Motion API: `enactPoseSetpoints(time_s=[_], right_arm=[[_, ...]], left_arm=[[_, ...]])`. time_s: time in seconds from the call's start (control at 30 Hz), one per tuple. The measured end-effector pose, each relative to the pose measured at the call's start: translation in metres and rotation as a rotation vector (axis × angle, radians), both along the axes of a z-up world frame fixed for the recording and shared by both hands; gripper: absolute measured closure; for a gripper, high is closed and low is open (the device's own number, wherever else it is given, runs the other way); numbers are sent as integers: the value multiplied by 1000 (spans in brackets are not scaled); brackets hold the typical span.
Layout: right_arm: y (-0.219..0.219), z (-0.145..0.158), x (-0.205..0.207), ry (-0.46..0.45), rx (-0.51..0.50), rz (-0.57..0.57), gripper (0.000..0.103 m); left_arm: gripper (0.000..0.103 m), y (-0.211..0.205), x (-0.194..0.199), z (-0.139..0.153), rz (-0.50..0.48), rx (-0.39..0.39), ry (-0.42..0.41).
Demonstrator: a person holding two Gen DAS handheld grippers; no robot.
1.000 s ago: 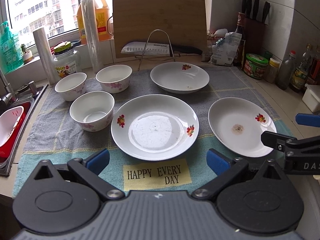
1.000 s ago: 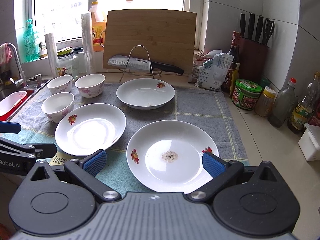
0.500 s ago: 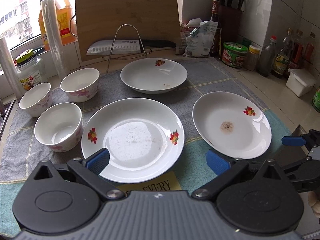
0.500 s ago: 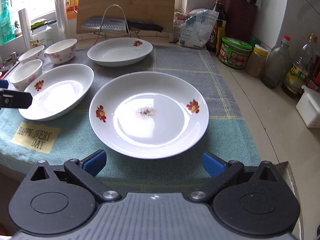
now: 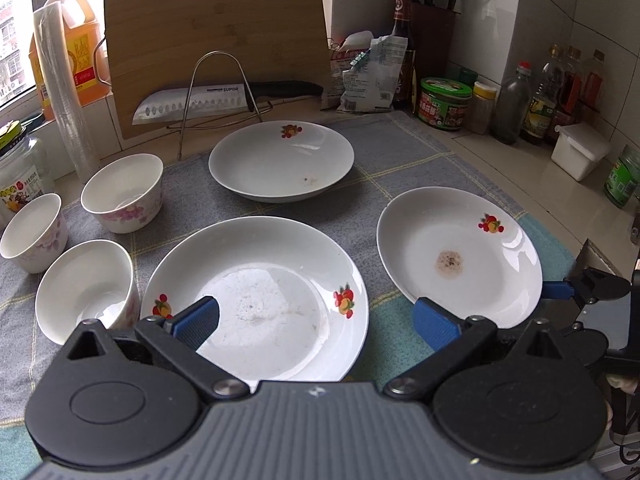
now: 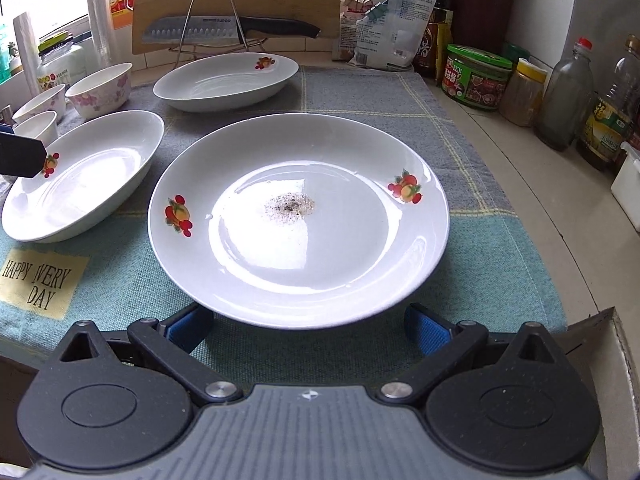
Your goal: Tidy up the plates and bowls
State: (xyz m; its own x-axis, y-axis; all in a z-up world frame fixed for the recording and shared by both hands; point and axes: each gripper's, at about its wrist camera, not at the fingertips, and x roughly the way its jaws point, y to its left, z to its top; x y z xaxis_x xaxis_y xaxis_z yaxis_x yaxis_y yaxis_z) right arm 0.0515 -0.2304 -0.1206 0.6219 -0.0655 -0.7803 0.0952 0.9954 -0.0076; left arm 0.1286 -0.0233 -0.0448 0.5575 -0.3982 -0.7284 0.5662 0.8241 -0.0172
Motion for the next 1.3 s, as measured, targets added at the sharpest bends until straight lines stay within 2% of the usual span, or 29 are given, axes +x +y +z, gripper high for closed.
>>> enactPoseSetpoints(time_s=[0.27,0.47,0.77,0.83,1.07,1.2,1.3], right_arm=[[-4,-1,6,-4,4,98,0],[-10,0,5,5,6,151,0],[-16,3,3,36,7,258,0],[-18,3,3,41,7,276,0],[-19,4,4,55,5,289,0],[-18,4,5,60,3,272,0],[-17,5,5,64,2,254,0]], left_arm=[[1,-27,9,5,-92,-9,-10],[1,-59,15,11,-125,-7,-16],[1,-110,49,0,-89,-16,69],[1,-121,58,-7,-89,6,86],[1,-150,89,-30,-170,74,152],[1,-163,116,-47,-202,118,216],[1,-168,127,-59,-232,106,259]])
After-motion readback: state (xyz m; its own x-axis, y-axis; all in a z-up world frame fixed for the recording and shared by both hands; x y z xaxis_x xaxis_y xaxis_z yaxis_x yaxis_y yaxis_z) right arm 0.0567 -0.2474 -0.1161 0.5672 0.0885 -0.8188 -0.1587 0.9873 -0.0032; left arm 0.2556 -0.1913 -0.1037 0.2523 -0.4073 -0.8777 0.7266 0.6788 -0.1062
